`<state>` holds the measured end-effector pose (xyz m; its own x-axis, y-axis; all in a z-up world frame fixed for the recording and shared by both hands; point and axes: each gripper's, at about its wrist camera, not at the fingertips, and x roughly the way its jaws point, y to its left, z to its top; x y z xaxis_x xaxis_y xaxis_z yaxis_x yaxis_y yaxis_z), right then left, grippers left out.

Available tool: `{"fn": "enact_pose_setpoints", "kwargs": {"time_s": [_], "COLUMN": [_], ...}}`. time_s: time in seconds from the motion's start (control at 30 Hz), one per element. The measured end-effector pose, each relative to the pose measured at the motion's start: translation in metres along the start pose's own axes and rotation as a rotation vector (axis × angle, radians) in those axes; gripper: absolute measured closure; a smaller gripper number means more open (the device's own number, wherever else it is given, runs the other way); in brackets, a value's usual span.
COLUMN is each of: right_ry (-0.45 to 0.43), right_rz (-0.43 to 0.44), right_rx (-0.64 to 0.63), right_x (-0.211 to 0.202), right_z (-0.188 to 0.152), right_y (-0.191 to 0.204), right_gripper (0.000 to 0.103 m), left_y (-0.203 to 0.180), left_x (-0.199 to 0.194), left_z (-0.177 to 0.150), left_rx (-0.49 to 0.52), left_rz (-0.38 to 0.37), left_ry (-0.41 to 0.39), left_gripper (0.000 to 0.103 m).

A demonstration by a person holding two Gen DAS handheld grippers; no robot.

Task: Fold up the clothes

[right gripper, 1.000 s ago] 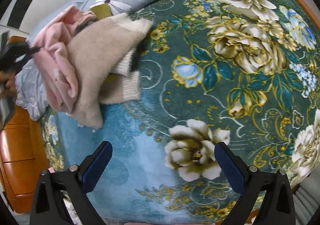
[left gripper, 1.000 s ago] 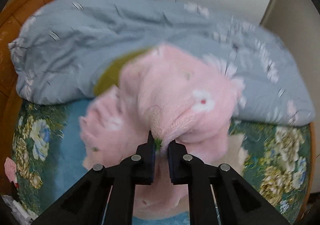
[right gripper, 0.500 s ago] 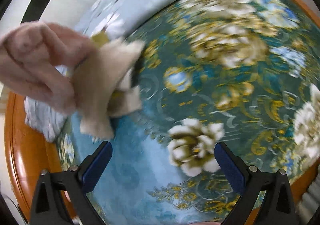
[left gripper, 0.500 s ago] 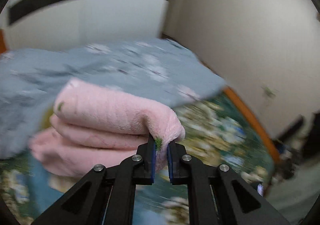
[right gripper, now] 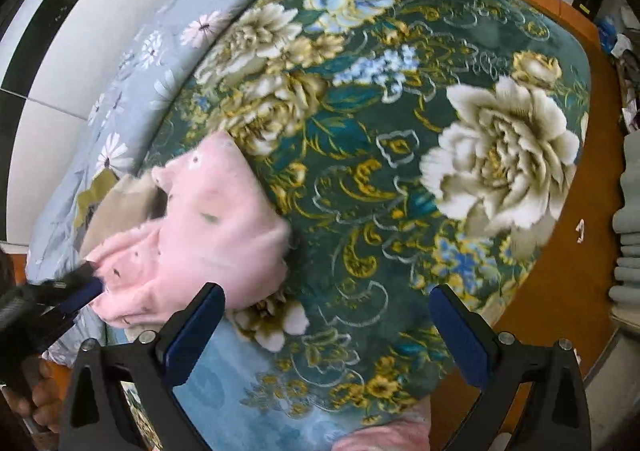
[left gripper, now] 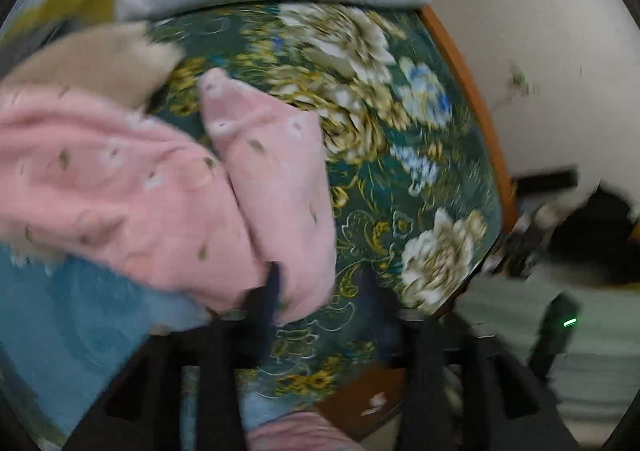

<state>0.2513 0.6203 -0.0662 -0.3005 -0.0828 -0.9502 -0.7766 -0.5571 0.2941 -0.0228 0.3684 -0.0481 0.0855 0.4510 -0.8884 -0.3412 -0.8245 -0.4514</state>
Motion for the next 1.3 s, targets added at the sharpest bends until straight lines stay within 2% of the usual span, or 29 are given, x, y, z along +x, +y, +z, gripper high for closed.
{"fn": "enact_pose_setpoints", "kwargs": {"time_s": [0.1,0.2,0.3,0.43,0.53,0.6,0.67,0.73,0.77,0.8,0.83,0.87,0.9,0.93,1.03,1.2,1.23,1.3], "right_ry": [0.036,0.071,0.109,0.183,0.191,0.195,0.200,0.227,0.249,0.272,0.270,0.265,0.261,0.256,0.243,0.221,0.216,0.202], "right_rz": [0.018,0.075,0.145,0.215,0.193,0.177,0.162,0.120,0.090,0.060,0.055,0.052,0.049,0.046,0.037,0.022,0.019,0.011], "right_rx": [-0.023,-0.065,-0.098,-0.088,-0.054,-0.031,-0.009,-0.006,-0.003,-0.001,-0.002,-0.004,-0.006,-0.008,-0.013,-0.023,-0.024,-0.024], "right_x": [0.012,0.025,0.042,0.081,0.105,0.122,0.138,0.157,0.167,0.177,0.173,0.169,0.164,0.159,0.145,0.121,0.116,0.104], "right_z": [-0.005,-0.008,-0.005,0.022,0.048,0.065,0.082,0.092,0.094,0.096,0.094,0.090,0.087,0.084,0.075,0.059,0.056,0.050], "right_y": [0.008,0.029,0.061,0.112,0.136,0.152,0.167,0.178,0.181,0.184,0.179,0.173,0.167,0.161,0.142,0.112,0.106,0.095], "right_gripper": [0.000,0.000,0.000,0.000,0.009,0.014,0.015,0.021,0.027,0.039,0.057,0.065,0.082,0.094,0.097,0.099,0.099,0.099], "left_y": [0.053,0.123,0.167,0.226,0.269,0.280,0.287,0.294,0.297,0.300,0.306,0.311,0.315,0.316,0.327,0.344,0.347,0.352], "left_x": [-0.036,-0.073,-0.091,-0.115,-0.132,-0.129,-0.124,-0.122,-0.121,-0.121,-0.121,-0.121,-0.120,-0.121,-0.114,-0.098,-0.094,-0.084], "left_z": [-0.007,-0.024,-0.052,-0.089,-0.117,-0.134,-0.141,-0.141,-0.142,-0.140,-0.134,-0.129,-0.120,-0.115,-0.076,0.003,0.018,0.043], "left_rx": [-0.164,-0.397,-0.576,-0.815,-0.991,-1.063,-1.107,-1.133,-1.145,-1.152,-1.156,-1.159,-1.155,-1.148,-1.122,-1.123,-1.122,-1.130], "left_rz": [0.013,0.053,0.059,0.067,0.072,0.059,0.068,0.076,0.080,0.079,0.076,0.073,0.069,0.065,0.048,-0.049,-0.054,-0.009], "left_ry": [-0.108,-0.204,-0.258,-0.329,-0.381,-0.387,-0.379,-0.377,-0.376,-0.377,-0.375,-0.374,-0.371,-0.370,-0.364,-0.385,-0.384,-0.356], "left_gripper": [0.050,0.050,0.050,0.049,0.049,0.049,0.049,0.049,0.049,0.049,0.049,0.049,0.049,0.049,0.048,0.042,0.042,0.042]}}
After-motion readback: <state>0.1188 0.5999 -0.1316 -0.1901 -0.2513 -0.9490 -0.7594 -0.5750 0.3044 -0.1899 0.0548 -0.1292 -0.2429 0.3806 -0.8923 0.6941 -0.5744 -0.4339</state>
